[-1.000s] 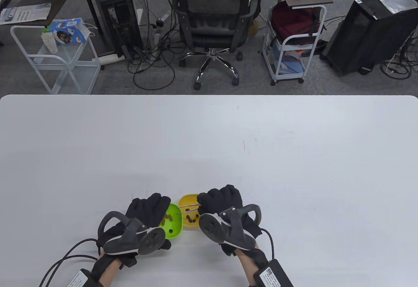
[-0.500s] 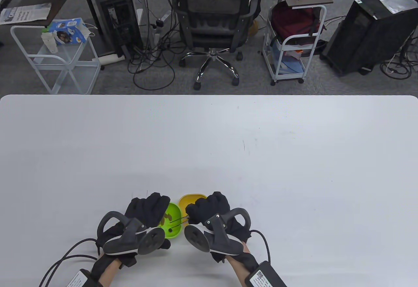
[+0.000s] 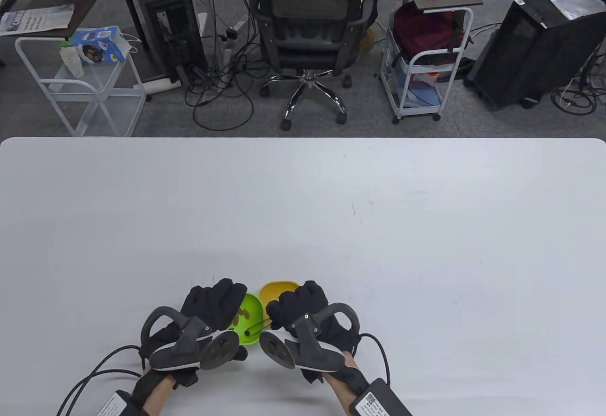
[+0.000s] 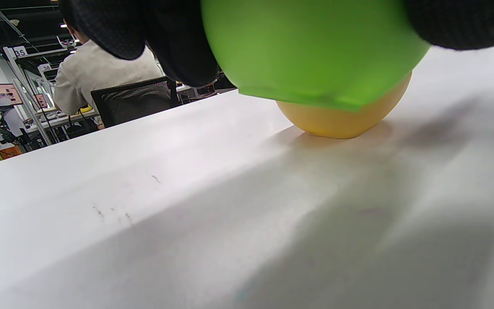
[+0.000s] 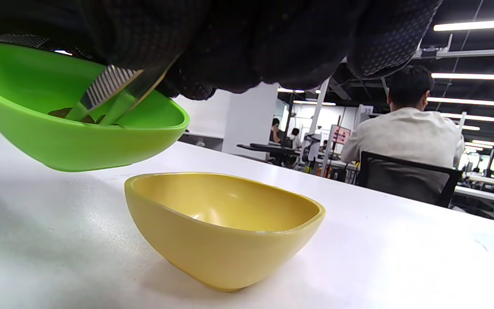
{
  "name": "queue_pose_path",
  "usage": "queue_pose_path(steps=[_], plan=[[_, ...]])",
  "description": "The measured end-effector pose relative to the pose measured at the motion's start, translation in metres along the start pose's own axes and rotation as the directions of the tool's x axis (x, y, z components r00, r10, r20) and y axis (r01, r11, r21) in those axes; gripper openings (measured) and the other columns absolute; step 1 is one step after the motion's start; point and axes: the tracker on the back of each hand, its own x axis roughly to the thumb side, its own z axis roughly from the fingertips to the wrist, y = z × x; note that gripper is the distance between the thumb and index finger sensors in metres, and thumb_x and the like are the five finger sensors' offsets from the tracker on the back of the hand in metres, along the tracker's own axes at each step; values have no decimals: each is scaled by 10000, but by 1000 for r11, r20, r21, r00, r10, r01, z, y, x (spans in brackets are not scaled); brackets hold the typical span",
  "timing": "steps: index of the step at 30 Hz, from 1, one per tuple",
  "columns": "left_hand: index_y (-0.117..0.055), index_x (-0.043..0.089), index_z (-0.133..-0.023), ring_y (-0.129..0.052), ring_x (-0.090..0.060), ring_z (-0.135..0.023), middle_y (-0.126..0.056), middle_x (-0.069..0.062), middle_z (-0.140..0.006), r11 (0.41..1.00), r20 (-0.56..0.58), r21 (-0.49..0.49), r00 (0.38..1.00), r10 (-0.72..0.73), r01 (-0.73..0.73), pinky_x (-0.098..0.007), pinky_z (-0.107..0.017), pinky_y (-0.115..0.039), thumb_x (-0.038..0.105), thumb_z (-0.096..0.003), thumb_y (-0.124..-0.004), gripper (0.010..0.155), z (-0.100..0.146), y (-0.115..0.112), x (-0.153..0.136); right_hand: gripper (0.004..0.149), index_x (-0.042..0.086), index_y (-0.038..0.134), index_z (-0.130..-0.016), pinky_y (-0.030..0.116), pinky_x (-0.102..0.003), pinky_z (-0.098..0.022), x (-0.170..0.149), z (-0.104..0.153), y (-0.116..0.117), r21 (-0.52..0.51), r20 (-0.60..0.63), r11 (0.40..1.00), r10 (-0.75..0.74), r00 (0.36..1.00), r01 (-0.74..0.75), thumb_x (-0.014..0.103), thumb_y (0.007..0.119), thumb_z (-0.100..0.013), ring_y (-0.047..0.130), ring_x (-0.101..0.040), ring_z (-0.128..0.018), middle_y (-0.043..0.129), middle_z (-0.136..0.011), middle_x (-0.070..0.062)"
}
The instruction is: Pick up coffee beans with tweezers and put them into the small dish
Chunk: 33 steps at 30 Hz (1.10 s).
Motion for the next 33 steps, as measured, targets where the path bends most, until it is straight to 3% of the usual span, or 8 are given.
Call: queue_pose_path(steps=[15,24,33], plan=[[-482,18,-1186,-881,-429,-956,-618,-292,-1199,1000,1,-2,1000,0,0,-669,-738,-701,720,-325,-708,1134,0,0,1,430,273,807,-796,701,-570,-703,6,0,-3,-23,19,998,67,998,-67,404,723,-395,931,-189,-490,894,-626,84],[-482,18,-1187,-882,-427,-957,-617,-295,-1199,1000,1,1,1000,2,-2,-668,-740,-701,720,-325,-708,1134,0,0,1,417,281,775,-798,680,-583,-713,9,-2,-1,-9,20,993,118,993,-117,380,652,-412,910,-199,-512,864,-649,65],[-482,16,-1186,-880,-427,-958,-618,-294,-1199,1000,3,-1,1000,3,-3,-668,-741,-700,720,-325,-708,1135,-1,0,1,415,282,767,-796,671,-587,-718,7,-3,-1,-1,3,996,89,996,-89,372,642,-411,903,-203,-521,856,-654,61]])
